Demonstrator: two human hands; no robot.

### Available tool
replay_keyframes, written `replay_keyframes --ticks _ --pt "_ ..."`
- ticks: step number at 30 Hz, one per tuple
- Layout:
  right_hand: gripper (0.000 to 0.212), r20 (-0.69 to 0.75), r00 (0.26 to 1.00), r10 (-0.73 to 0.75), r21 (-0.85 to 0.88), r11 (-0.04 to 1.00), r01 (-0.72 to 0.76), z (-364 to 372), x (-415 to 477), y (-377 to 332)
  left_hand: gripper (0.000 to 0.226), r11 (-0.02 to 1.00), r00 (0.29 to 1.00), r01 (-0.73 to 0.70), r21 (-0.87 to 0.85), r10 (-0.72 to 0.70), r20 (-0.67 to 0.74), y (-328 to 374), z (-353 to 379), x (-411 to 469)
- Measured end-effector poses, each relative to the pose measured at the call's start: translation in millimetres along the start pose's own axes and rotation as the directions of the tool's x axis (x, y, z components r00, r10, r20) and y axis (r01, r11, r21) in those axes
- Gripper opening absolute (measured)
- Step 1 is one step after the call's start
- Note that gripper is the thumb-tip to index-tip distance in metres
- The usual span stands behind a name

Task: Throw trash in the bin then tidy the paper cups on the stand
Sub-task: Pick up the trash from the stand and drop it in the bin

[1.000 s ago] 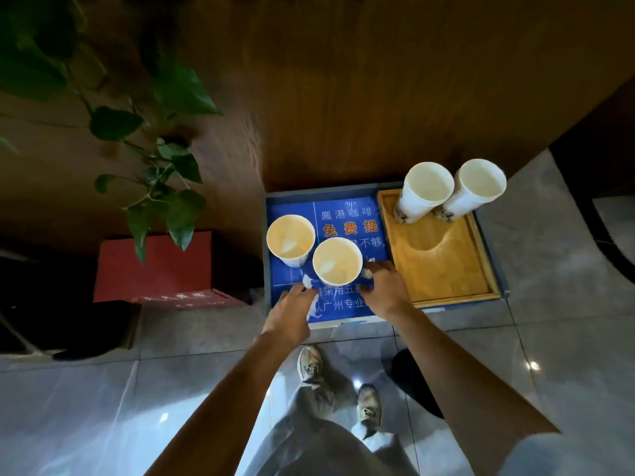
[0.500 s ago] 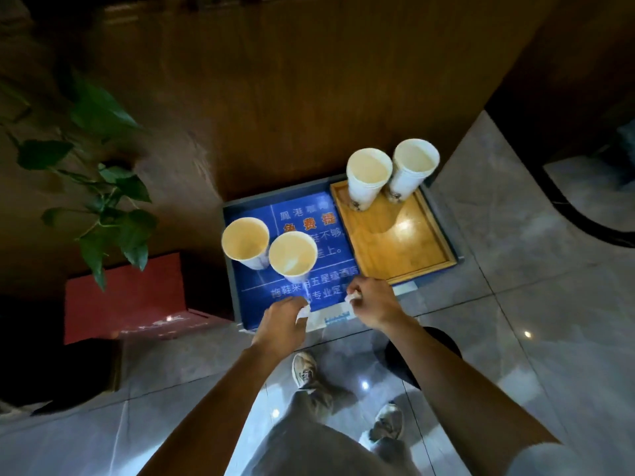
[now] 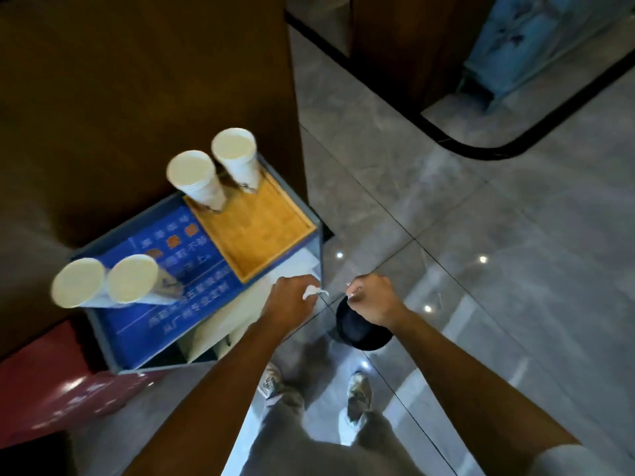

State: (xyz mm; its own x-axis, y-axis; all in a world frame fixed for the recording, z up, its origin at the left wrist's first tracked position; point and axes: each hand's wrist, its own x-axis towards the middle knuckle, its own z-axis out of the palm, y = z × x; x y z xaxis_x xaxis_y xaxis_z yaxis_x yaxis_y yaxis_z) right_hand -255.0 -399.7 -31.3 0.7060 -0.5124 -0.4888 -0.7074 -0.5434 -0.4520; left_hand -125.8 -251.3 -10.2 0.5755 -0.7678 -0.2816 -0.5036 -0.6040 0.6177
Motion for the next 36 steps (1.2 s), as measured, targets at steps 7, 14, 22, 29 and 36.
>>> replay_keyframes --ticks 7,14,22,29,36 --pt "0.022 0.031 0.994 0.108 0.101 0.989 -0.111 -6 -2 90 0.022 0.988 0.986 -0.010 0.156 -0.016 0.167 41 74 49" --pt "0.037 0.056 0.961 0.272 0.220 0.935 -0.278 57 45 158 0.016 0.944 0.944 -0.098 0.314 -0.011 0.330 5 172 112" --pt "0.032 0.116 0.901 0.417 0.317 0.844 -0.432 200 149 243 0.008 0.925 0.867 -0.168 0.341 -0.026 0.498 -103 319 190" --pt "0.031 0.178 0.872 0.455 0.257 0.835 -0.488 331 228 308 0.030 0.846 0.753 -0.333 0.417 -0.027 0.657 -190 452 248" --pt "0.042 0.189 0.841 0.507 0.216 0.814 -0.540 402 282 348 0.032 0.798 0.663 -0.403 0.448 -0.083 0.744 -246 535 280"
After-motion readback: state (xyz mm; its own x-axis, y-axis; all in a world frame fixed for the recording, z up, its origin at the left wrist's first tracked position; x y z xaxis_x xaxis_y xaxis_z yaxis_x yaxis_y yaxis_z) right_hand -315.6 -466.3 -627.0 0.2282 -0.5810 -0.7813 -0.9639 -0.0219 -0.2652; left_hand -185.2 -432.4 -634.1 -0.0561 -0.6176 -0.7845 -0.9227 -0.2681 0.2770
